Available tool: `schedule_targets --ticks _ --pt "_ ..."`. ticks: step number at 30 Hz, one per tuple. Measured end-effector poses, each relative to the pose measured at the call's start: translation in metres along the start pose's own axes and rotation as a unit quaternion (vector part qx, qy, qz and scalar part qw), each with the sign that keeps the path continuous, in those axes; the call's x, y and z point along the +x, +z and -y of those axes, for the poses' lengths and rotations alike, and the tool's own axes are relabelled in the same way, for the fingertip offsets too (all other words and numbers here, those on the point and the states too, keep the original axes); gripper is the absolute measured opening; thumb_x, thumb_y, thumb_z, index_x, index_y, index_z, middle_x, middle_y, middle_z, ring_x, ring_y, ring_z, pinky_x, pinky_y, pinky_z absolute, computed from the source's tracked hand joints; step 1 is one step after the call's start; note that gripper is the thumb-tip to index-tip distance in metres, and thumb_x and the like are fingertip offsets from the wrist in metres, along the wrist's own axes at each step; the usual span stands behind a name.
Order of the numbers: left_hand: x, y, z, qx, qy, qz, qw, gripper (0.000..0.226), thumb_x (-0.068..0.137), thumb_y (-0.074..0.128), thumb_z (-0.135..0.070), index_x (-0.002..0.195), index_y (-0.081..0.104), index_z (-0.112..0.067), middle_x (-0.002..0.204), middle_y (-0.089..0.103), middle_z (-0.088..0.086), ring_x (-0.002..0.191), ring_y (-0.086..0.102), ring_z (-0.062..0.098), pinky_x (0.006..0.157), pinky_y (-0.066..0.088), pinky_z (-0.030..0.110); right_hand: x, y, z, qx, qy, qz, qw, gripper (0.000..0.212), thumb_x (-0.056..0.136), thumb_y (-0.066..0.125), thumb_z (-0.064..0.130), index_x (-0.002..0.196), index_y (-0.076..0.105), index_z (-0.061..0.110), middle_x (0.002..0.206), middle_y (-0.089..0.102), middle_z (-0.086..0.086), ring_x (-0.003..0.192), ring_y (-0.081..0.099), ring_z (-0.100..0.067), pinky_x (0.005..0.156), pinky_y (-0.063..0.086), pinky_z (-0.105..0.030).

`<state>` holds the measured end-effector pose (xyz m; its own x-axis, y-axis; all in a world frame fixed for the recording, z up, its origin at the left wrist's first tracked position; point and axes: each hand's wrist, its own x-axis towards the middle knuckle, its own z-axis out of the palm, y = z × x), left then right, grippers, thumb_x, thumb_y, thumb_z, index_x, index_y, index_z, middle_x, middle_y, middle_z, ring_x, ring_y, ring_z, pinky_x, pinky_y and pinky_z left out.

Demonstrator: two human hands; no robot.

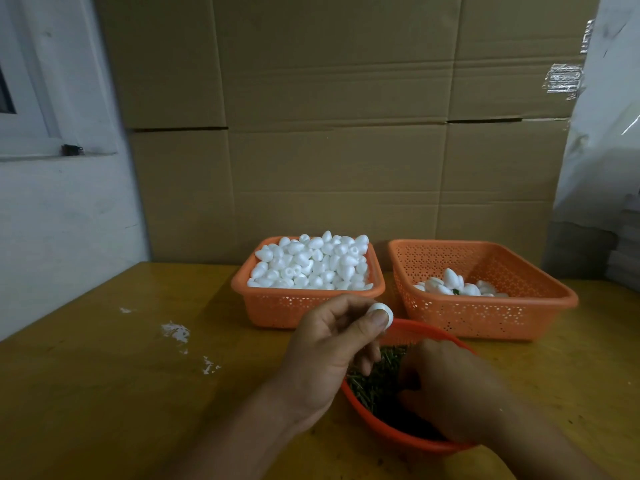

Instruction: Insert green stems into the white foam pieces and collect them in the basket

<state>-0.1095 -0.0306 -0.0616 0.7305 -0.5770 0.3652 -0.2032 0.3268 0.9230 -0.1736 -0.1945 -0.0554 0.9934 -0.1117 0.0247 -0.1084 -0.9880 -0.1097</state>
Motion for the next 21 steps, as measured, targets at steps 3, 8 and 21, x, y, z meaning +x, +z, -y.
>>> schedule_targets --ticks 3,8,21 --pt "-0.001 0.001 -0.002 -0.039 -0.023 -0.008 0.999 0.025 0.079 0.076 -0.031 0.101 0.066 -0.021 0.075 0.063 0.006 0.060 0.055 0.015 0.048 0.040 0.023 -0.001 0.000 0.000 0.012 0.001 -0.009 1.000 0.016 0.087 0.063 0.037 0.095 0.071 0.026 0.096 0.069 0.009 0.089 0.065 -0.012 0.080 0.058 -0.034" --pt "-0.003 0.001 -0.003 -0.017 -0.042 -0.008 0.999 0.014 0.090 0.068 -0.040 0.089 0.063 -0.027 0.068 0.055 0.004 0.053 0.049 0.012 0.044 0.034 0.021 -0.001 0.000 -0.003 0.049 -0.001 -0.028 0.998 0.011 0.087 0.065 0.035 0.091 0.070 0.026 0.094 0.068 0.008 0.086 0.065 -0.012 0.079 0.058 -0.034" --pt "0.000 -0.001 -0.003 -0.076 -0.102 -0.048 0.991 0.040 0.090 0.056 -0.049 0.086 0.071 -0.012 0.057 0.045 0.002 0.042 0.035 0.008 0.038 0.020 0.019 -0.011 -0.005 -0.005 0.244 -0.061 -0.233 0.939 0.007 0.085 0.076 0.032 0.091 0.076 0.034 0.080 0.073 0.016 0.074 0.066 0.001 0.068 0.053 -0.019"
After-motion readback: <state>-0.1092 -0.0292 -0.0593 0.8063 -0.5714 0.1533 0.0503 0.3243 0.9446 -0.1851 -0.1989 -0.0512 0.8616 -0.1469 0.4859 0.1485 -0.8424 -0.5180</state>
